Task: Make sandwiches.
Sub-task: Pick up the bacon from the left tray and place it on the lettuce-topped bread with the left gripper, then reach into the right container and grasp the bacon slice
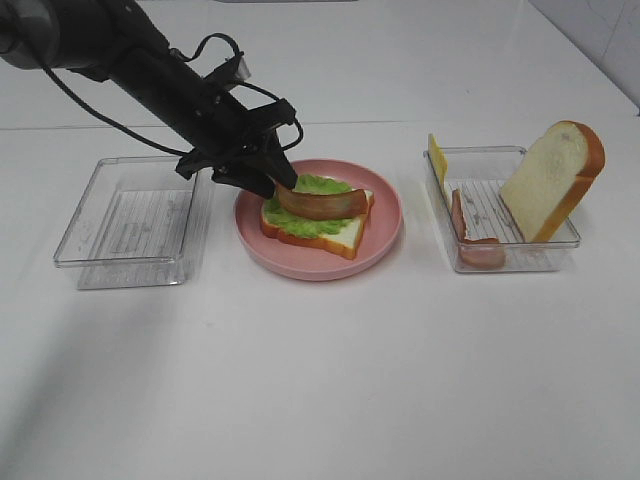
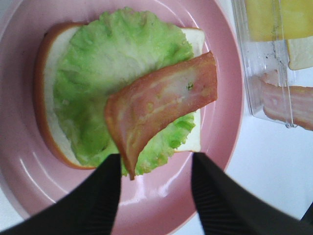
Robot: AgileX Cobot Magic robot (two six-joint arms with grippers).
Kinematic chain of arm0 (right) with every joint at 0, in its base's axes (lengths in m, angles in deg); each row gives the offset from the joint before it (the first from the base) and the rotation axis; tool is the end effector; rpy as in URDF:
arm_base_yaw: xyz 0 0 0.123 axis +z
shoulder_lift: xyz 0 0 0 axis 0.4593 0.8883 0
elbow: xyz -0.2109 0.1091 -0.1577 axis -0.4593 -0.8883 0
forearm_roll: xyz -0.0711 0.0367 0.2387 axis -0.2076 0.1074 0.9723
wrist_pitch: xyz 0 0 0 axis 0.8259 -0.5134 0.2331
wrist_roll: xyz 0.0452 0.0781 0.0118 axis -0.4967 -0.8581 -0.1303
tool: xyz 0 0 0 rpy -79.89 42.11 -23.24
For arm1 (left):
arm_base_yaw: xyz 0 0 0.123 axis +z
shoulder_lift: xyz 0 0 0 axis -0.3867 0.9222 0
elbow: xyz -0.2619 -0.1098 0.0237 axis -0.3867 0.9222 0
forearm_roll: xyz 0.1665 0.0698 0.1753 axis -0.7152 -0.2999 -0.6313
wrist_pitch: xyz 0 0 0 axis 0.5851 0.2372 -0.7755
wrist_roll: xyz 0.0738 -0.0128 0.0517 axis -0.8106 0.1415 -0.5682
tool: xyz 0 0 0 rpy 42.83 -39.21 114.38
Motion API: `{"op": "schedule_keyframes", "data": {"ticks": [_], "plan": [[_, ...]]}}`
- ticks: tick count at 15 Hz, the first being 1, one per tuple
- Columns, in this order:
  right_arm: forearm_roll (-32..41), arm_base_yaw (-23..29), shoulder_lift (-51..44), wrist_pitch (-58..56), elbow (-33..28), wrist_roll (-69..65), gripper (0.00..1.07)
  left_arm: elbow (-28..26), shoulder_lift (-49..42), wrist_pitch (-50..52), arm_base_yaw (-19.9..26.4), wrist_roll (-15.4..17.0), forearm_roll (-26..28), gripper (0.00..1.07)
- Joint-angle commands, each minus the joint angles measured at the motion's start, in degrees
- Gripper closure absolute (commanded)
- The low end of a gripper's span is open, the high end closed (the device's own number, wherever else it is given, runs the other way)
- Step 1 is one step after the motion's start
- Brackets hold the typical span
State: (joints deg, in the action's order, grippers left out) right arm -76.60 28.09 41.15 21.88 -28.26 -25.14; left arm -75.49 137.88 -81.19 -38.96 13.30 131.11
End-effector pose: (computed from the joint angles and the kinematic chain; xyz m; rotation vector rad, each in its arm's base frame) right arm -0.0072 0.0124 0.2783 -0.1774 2.0321 0.1012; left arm 0.4583 -0.1847 0.1453 0.3041 2.7792 -0.9119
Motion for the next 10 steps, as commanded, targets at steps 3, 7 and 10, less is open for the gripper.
{"op": "schedule_keyframes", "data": {"ticks": [3,7,10], "plan": [[0.00,-0.34,-1.15,0.46,0.00,0.34,0.30,-0.11,-4.98,2.12,-0.17,0.17,-4.64,0.26],[0.00,-0.34,-1.15,0.46,0.00,0.34,0.30,-0.11,-12.49,-0.40,-0.17,2.18,-18.22,0.26],[0.00,-0.34,-1.15,0.46,0.00,0.34,0.30,-0.11,-19.88,-6.65,-0.17,9.68,-32.43,0.26]]}}
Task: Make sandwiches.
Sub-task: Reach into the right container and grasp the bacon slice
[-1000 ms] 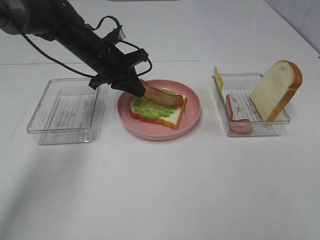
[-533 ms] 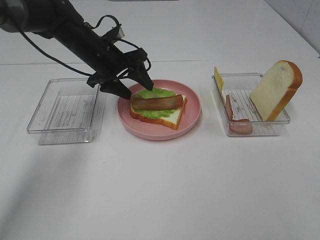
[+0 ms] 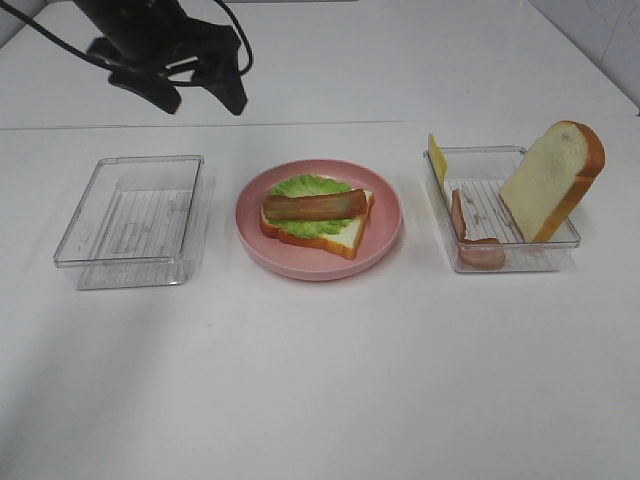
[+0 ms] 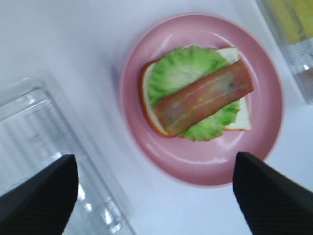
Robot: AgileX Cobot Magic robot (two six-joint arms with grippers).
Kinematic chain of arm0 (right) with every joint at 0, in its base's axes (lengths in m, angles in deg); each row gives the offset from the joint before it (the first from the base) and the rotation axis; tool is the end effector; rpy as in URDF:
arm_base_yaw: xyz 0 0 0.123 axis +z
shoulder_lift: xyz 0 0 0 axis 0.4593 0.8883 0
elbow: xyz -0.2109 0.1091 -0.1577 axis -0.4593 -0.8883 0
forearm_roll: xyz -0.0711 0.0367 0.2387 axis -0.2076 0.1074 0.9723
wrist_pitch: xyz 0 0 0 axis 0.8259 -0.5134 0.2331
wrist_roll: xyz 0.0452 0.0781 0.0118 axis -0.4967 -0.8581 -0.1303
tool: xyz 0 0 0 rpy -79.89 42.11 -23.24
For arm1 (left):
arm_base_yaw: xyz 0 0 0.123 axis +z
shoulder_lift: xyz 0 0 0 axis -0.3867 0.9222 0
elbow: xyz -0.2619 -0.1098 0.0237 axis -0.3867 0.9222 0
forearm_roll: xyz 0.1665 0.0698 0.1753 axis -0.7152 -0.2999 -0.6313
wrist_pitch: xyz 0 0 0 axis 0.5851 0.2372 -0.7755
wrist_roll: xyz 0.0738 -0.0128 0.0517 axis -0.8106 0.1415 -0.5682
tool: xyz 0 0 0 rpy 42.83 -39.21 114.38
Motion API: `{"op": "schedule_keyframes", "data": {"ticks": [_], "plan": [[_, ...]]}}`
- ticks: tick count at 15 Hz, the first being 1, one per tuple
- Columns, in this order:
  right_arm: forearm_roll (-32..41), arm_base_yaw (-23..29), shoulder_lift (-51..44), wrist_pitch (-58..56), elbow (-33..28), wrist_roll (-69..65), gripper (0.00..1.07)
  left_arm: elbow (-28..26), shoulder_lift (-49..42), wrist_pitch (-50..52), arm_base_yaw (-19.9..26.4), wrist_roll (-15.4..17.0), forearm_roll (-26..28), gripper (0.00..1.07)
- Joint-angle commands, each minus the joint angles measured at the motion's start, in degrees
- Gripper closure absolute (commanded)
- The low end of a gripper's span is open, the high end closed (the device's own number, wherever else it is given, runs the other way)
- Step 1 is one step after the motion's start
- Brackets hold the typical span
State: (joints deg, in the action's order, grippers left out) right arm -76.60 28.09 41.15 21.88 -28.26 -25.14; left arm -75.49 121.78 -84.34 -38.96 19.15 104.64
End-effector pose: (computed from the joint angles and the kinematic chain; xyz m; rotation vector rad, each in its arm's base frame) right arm -0.0072 0.0124 0.2783 -0.1774 2.0321 0.1012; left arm 0.4358 -0.1477 0.2626 0.5266 2.6450 -0.3678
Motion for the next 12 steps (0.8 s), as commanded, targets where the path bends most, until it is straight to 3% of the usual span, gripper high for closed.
{"op": "schedule_keyframes", "data": {"ticks": [1,2,5,9,10,12], "plan": [[0.00,-0.34,-1.15,0.46,0.00,0.34,0.30,-0.11,-6.59,-6.36,-0.17,6.25,-10.37,0.26],[0.00,-0.34,-1.15,0.46,0.00,0.34,0.30,-0.11,-10.43,-10.94,-0.17,8.14,-14.38,0.26],[0.00,-0.34,-1.15,0.46,0.00,0.34,0.30,1.26,-17.76,-14.61,-0.17,8.14,-15.07,0.26],[0.00,-0.34,-1.15,0.46,0.00,0.34,0.30,12.38,-31.68,-14.61,-0.17,8.08,-15.07,0.26],[0.00,-0.34,-1.15,0.46,0.00,0.34,0.30,22.98,-41.20,-13.01,-0.17,8.08,-15.07,0.26],[0.00,-0.34,-1.15,0.46,0.00,0.34,0.30,35.58,-52.02,-9.91,-0.17,8.08,-15.07,0.26]]}}
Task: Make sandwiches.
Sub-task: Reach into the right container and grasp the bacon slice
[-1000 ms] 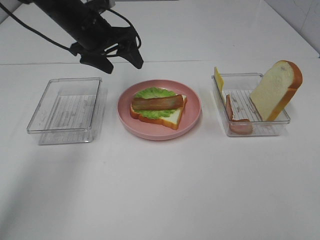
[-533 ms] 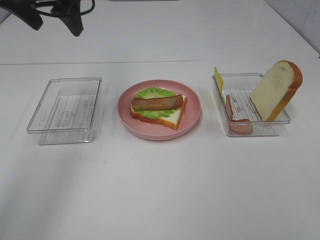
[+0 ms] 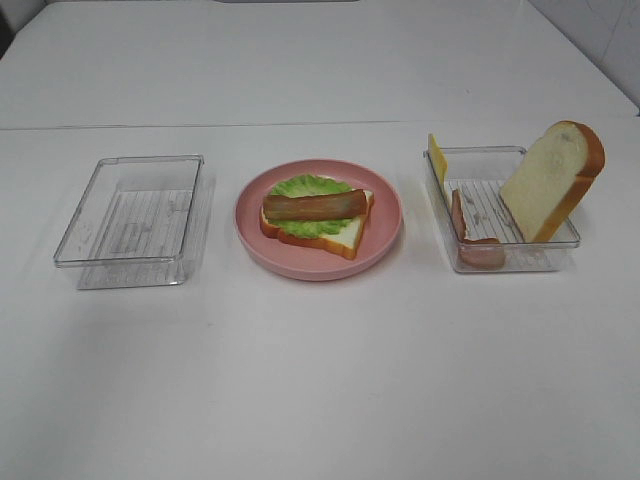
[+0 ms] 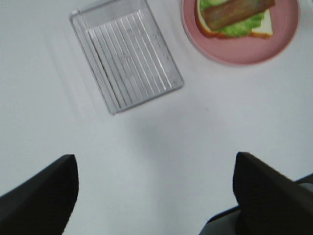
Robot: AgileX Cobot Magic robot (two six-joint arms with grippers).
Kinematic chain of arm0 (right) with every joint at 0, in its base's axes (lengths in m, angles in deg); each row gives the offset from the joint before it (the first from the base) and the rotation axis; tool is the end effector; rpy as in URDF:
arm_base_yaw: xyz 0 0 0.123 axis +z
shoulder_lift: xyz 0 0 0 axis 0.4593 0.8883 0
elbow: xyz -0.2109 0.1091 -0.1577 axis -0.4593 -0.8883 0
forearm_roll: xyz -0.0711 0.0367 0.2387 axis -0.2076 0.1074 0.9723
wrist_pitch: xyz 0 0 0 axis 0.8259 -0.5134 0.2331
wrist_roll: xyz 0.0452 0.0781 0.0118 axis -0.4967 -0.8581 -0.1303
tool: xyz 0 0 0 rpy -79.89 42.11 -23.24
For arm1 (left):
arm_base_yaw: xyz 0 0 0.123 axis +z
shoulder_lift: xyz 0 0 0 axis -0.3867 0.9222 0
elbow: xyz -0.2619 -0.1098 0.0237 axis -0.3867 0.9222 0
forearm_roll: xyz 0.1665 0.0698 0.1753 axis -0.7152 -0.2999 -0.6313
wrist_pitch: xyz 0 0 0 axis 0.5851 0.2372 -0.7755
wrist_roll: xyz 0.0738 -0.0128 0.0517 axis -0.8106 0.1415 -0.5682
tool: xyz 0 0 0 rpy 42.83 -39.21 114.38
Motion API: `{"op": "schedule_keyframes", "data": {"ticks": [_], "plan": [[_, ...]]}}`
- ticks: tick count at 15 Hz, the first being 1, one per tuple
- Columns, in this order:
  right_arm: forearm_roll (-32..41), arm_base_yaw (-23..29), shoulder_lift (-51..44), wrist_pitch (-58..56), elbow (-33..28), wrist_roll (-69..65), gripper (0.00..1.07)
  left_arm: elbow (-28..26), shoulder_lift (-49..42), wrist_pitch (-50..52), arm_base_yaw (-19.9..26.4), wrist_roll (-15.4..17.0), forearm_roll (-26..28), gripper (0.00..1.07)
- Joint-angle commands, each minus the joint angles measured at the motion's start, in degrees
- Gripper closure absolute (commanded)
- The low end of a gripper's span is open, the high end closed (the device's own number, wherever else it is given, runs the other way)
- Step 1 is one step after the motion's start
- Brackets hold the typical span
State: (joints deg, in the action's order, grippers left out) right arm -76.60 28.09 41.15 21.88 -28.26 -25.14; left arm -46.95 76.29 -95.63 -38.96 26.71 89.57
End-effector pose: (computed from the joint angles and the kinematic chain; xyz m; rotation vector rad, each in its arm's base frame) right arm -0.0072 0.0124 0.2783 -0.1774 2.0321 0.1012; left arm 0.2354 -0.0685 0.3904 0.4569 2.5703 -0.0760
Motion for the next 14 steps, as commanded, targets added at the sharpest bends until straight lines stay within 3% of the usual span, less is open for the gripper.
{"op": "schedule_keyframes", "data": {"ticks": [1,5,6,11,13,14], "plan": [[0.00,-0.34,-1.15,0.46,0.00,0.34,0.30,12.38,-12.32,2.81,-0.17,0.52,0.34,0.26],[0.00,-0.34,-1.15,0.46,0.00,0.34,0.30,28.53,-32.03,6.59,-0.17,0.52,0.74,0.26],[0.00,-0.34,-1.15,0.46,0.00,0.34,0.30,35.24,-43.60,7.45,-0.17,0.52,0.80,0.26],[-0.06,-0.34,0.23,1.15,0.29,-0.23,0.31,42.97,-63.31,6.25,-0.17,0.52,0.74,0.26],[0.00,-0.34,8.59,4.93,3.04,-1.43,0.32,44.98,-74.66,5.44,-0.17,0.52,0.52,0.26],[0.00,-0.34,10.83,5.61,3.67,-1.43,0.32,44.98,-75.34,5.21,-0.17,0.52,0.40,0.26]]}}
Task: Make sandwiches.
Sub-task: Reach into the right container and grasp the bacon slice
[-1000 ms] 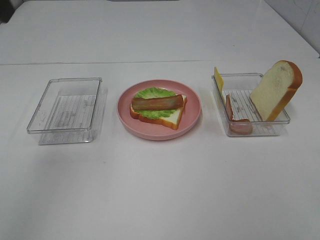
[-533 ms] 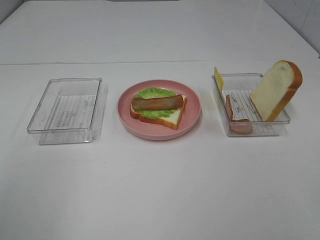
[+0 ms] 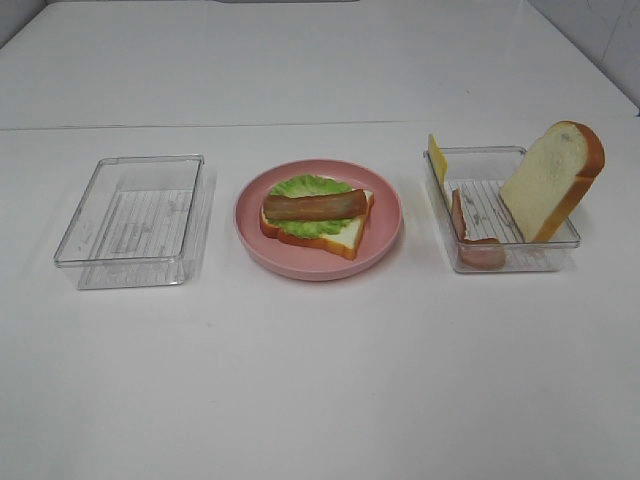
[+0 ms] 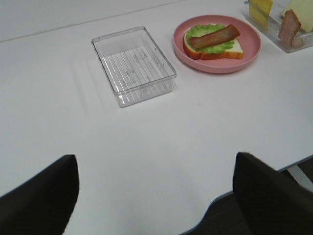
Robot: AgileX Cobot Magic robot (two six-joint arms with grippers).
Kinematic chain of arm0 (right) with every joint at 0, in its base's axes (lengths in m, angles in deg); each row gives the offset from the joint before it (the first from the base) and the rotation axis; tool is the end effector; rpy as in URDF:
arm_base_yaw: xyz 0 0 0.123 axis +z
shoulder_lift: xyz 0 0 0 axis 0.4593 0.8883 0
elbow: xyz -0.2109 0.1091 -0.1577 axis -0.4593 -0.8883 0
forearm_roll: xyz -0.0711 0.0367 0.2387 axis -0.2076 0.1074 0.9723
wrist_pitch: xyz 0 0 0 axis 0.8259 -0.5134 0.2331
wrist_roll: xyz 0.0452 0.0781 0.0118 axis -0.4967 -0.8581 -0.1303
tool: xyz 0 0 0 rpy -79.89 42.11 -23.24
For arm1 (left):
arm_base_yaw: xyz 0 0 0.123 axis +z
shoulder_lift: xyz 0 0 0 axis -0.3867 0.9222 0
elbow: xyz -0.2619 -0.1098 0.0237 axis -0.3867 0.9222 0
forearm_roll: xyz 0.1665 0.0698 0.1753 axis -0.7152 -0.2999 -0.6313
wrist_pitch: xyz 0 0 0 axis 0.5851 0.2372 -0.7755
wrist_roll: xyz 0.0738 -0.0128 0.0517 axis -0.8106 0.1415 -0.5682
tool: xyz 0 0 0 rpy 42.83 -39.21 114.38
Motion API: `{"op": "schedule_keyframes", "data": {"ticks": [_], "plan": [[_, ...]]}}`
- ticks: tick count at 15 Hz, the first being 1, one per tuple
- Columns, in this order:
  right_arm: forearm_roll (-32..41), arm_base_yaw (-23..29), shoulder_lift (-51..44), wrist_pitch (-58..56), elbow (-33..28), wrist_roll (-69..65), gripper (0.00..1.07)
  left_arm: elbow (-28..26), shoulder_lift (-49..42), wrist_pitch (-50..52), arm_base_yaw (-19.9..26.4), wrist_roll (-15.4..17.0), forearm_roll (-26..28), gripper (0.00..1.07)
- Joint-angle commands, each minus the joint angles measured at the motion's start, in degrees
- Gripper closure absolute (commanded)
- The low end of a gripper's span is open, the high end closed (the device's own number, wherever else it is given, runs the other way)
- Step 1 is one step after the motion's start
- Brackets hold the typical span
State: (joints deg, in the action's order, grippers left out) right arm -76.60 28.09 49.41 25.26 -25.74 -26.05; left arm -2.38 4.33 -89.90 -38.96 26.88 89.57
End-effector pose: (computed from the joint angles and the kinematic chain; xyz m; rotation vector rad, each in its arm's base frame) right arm 0.0144 0.0123 0.2949 -0.1494 2.0757 0.1148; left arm -0.0129 0.0037 0.2967 0.3529 2.0024 -0.1366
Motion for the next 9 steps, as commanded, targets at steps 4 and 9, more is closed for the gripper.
{"op": "schedule_keyframes", "data": {"ticks": [4,9], "plan": [[0.46,-0.34,20.51,6.70,9.97,-0.40,0.32,2.35,-2.98,-1.32,-0.17,0.57,0.00,0.26],[8.19,-0.23,53.80,-0.46,31.86,2.18,0.32,4.70,-2.86,4.76,-0.17,0.74,0.97,0.26]]}}
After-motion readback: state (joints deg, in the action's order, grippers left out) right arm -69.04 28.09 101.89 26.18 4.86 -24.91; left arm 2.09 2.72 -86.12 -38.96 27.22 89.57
